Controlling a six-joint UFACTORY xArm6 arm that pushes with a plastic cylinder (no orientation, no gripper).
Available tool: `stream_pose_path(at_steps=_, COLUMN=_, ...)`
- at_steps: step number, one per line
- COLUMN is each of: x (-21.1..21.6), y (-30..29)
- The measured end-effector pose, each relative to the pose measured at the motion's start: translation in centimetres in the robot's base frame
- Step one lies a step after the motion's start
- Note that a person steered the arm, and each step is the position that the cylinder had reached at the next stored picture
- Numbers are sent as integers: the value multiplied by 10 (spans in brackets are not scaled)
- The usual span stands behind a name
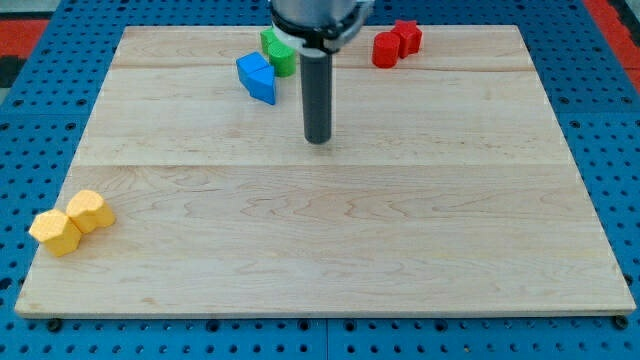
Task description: Push the yellow blocks close to red blocks
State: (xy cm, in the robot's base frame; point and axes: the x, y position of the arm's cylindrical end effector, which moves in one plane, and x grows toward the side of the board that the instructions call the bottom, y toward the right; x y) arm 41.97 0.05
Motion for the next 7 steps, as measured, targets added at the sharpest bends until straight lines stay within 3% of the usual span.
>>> stream_pose_path(at_steps=1, x=32, y=2)
stream_pose_path(at_steps=4, x=183, y=-67)
stream_pose_path(at_steps=5, x=197, y=-72)
stream_pose_path(at_steps=7, x=195, y=-180)
